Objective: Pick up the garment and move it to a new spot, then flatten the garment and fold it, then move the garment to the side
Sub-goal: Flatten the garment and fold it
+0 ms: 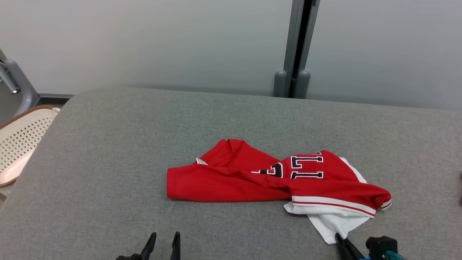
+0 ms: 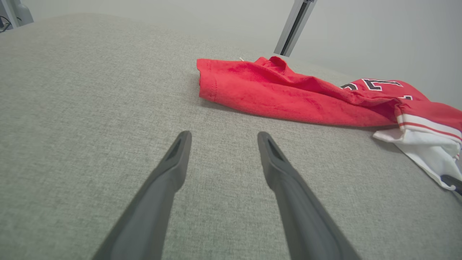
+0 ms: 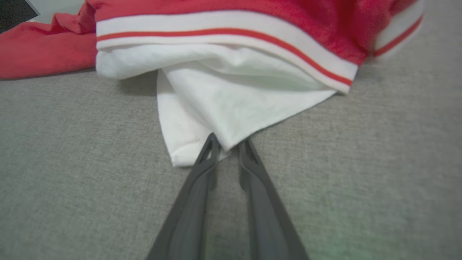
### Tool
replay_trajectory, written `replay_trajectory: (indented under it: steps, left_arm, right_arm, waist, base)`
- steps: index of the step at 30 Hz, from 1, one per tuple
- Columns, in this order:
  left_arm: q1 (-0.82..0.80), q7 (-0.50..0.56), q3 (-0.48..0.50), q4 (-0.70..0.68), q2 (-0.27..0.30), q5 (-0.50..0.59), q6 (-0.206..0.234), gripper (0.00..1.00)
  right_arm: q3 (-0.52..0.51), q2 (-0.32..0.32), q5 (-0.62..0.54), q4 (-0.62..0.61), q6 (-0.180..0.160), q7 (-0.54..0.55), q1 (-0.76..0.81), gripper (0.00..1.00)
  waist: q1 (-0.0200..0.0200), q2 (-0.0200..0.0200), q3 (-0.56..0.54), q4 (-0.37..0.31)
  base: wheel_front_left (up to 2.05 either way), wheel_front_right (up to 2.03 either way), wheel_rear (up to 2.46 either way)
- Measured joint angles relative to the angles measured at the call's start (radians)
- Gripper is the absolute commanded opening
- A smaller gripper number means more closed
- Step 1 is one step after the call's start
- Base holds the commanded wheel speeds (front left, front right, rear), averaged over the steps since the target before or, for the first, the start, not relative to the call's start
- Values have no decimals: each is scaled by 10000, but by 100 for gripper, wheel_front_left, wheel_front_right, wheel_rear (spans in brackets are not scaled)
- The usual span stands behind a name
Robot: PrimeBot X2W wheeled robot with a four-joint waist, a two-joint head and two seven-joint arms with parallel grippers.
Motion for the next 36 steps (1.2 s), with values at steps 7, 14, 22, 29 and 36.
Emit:
replay_trajectory:
  steps: [7,14,22,29,36]
  left_arm:
    - [-12,0,25,-21,2,-23,0,100]
    - [10,0,73,-52,2,-46,-2,100]
    - [-21,0,13,-96,0,-119,-2,100]
    - [-227,0,71,-111,0,-36,-2,100]
    - [-1047,0,476,-115,6,52,-2,100]
  right_arm:
    - [-575,-63,-286,-111,13,44,36,0]
    - [-997,-500,-232,-796,6,56,264,100]
    - [-1221,-441,-1189,-2792,6,54,606,100]
    - [-1168,-102,-1870,-3442,6,56,1053,100]
    - [-1089,2,-1898,-3544,6,56,1003,100]
  waist:
    - [0,0,-55,-143]
    - [0,0,-141,-445]
    - [0,0,-60,-667]
    - [0,0,59,-662]
    - [0,0,300,-749]
  base:
    - [0,0,0]
    - [0,0,0]
    - [0,0,0]
    - [0,0,0]
    - [0,0,0]
